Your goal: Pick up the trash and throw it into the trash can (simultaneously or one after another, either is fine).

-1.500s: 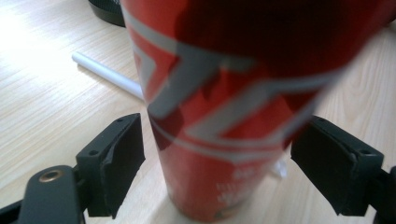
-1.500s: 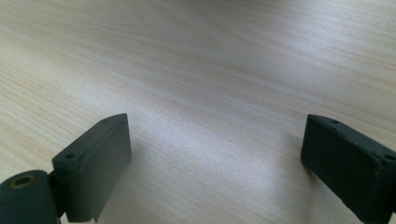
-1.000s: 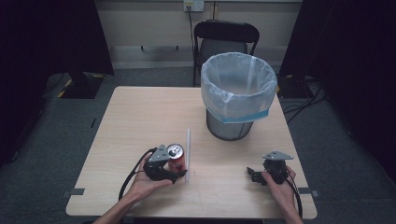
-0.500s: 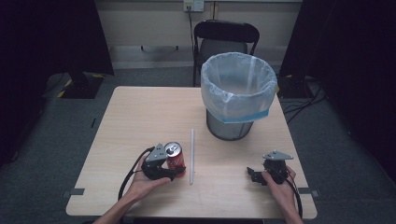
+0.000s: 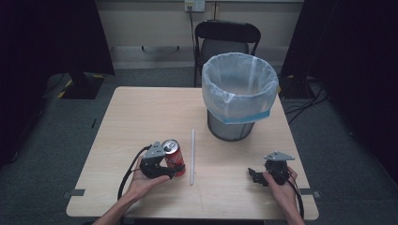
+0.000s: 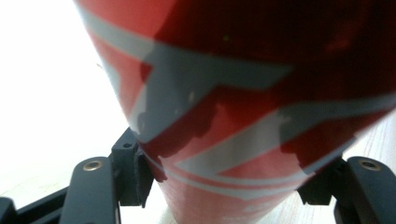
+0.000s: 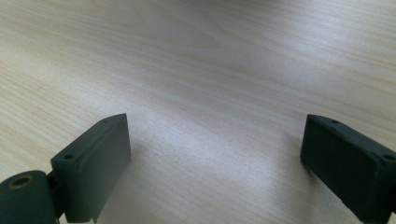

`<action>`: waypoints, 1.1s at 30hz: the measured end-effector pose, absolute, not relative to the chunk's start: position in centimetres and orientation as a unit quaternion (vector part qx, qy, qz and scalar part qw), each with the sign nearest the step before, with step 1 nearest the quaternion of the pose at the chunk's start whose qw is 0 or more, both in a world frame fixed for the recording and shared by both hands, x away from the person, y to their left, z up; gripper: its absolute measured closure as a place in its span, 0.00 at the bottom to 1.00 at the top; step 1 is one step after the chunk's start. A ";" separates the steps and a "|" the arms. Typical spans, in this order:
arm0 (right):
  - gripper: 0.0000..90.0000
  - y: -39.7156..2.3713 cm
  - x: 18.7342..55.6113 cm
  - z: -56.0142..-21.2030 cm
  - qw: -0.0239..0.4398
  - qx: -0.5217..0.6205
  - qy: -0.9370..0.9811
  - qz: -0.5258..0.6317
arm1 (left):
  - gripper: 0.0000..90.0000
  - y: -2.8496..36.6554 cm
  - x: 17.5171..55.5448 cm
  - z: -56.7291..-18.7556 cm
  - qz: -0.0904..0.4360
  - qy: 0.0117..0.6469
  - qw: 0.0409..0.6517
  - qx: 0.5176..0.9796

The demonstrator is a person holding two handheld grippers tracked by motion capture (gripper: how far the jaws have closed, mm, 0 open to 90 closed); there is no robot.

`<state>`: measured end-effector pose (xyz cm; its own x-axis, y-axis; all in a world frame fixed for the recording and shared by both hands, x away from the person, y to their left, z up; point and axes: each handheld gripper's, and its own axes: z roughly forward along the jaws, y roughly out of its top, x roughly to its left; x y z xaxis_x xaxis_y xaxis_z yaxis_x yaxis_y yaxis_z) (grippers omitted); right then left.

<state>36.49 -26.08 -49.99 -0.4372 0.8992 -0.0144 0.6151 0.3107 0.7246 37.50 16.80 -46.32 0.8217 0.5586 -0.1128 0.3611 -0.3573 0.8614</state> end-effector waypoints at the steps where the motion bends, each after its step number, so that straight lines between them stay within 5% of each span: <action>1: 0.09 -26.1 36.5 -50.0 0.215 0.485 0.781 0.331 | 0.38 16.9 37.6 -46.2 0.098 0.283 0.495 0.816; 33: 0.09 -26.1 36.5 -50.0 0.215 0.485 0.781 0.331 | 0.38 18.3 40.1 -39.1 0.117 0.284 0.543 0.781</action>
<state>36.49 -26.08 -49.99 -0.4373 0.8992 -0.0142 0.6151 0.3106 0.7247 40.06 18.33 -39.08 0.8115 0.5707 -0.1257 0.3167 -0.2487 0.9154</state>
